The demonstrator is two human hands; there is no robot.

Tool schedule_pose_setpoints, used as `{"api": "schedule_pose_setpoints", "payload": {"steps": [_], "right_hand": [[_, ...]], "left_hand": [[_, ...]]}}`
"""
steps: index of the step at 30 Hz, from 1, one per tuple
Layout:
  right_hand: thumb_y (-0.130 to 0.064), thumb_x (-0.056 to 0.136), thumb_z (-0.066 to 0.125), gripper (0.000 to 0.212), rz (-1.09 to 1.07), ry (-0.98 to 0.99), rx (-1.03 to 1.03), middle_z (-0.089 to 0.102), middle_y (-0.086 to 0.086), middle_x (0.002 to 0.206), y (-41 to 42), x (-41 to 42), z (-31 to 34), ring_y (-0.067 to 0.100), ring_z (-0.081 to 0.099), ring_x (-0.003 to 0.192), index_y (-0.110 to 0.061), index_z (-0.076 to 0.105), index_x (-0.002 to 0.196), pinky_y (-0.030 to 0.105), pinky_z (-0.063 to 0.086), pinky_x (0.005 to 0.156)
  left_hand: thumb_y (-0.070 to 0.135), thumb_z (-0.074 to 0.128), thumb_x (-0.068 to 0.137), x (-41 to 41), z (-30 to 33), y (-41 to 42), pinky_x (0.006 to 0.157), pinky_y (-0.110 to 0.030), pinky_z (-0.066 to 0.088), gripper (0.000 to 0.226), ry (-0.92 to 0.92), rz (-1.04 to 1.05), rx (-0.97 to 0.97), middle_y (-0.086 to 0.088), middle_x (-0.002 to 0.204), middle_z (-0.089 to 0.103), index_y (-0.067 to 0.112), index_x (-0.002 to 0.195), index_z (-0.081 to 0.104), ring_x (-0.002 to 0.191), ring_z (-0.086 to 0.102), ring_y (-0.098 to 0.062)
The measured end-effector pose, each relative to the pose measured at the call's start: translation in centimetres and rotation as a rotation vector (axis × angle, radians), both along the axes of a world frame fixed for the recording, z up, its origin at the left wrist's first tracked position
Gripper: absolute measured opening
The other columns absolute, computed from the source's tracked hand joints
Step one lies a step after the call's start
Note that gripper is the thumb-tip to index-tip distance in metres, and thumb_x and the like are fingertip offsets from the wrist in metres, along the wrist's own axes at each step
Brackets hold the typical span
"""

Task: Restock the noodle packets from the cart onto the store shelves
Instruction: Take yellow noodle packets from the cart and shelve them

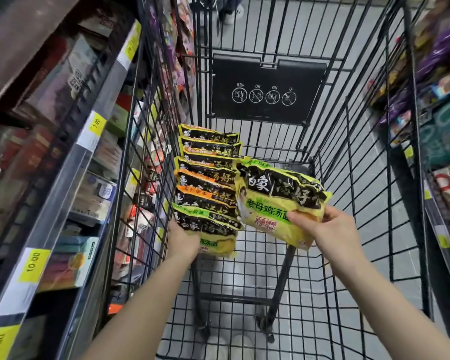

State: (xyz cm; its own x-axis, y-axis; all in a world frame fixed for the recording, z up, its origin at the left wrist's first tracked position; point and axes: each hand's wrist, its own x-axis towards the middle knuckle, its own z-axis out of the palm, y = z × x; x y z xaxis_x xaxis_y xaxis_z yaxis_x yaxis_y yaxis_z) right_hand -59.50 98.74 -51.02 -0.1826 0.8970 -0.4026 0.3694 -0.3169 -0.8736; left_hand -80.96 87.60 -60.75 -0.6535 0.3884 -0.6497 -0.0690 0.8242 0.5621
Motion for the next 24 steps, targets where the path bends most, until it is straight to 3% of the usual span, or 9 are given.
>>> {"api": "schedule_pose_setpoints", "payload": {"steps": [4,8,12,16,19,21,24], "right_hand": [[-0.01,0.071,0.08,0.014,-0.013,0.009,0.006,0.071,-0.001,0.075,0.2,0.1,0.1,-0.004,0.063,0.053,-0.012,0.072,0.082,0.009,0.045,0.043],[-0.015,0.069,0.081,0.021,-0.042,-0.003,0.004,0.074,0.003,0.083,0.5,0.6,0.0,0.015,0.068,0.073,-0.01,0.073,0.088,0.014,0.051,0.052],[-0.013,0.07,0.081,0.017,-0.061,0.009,0.003,0.074,0.002,0.081,0.7,0.9,0.0,0.015,0.067,0.071,-0.012,0.072,0.085,0.012,0.051,0.052],[-0.014,0.07,0.081,0.014,-0.066,-0.005,0.009,0.073,-0.001,0.079,0.5,1.5,0.4,0.009,0.067,0.067,-0.015,0.072,0.081,0.013,0.049,0.05],[-0.013,0.071,0.08,0.012,-0.059,0.008,0.015,0.073,-0.003,0.077,0.5,1.7,1.0,0.004,0.067,0.064,-0.017,0.072,0.079,0.012,0.049,0.052],[-0.013,0.07,0.081,0.012,-0.054,0.007,0.023,0.073,-0.004,0.076,0.7,1.8,1.7,0.005,0.067,0.066,-0.018,0.072,0.077,0.014,0.05,0.056],[-0.012,0.069,0.081,0.014,-0.068,0.035,0.034,0.071,-0.008,0.068,1.0,2.0,3.2,-0.002,0.065,0.055,-0.017,0.071,0.076,0.01,0.047,0.049]], "left_hand": [[0.007,0.065,0.083,0.6,0.0,-0.3,0.098,-0.038,0.038,0.06,0.019,-0.062,0.036,-0.02,0.134,0.042,0.005,0.13,0.027,0.121,0.045,-0.034],[0.009,0.069,0.08,0.7,-0.4,-0.7,0.101,-0.033,0.034,0.062,0.008,-0.109,0.108,-0.018,0.135,0.041,0.005,0.125,0.027,0.123,0.044,-0.032],[0.012,0.074,0.077,1.2,-0.3,-0.8,0.105,-0.036,0.033,0.075,0.028,-0.189,0.142,-0.011,0.136,0.046,0.004,0.136,0.029,0.126,0.044,-0.028],[0.018,0.074,0.077,1.6,0.1,-1.1,0.089,-0.029,0.043,0.047,0.11,-0.31,0.164,-0.002,0.102,0.053,0.006,0.117,0.05,0.104,0.054,-0.02],[0.016,0.074,0.077,1.6,0.7,-1.2,0.086,-0.028,0.047,0.038,0.061,-0.315,0.222,0.005,0.102,0.057,0.02,0.104,0.048,0.096,0.059,-0.018],[0.019,0.076,0.075,1.4,1.4,-1.0,0.084,-0.035,0.053,0.036,0.066,-0.326,0.227,0.004,0.1,0.065,0.016,0.103,0.055,0.089,0.063,-0.017],[0.027,0.079,0.071,0.9,3.0,-0.6,0.074,-0.037,0.057,0.032,0.08,-0.331,0.239,0.002,0.09,0.071,0.018,0.098,0.063,0.079,0.067,-0.016]]}}
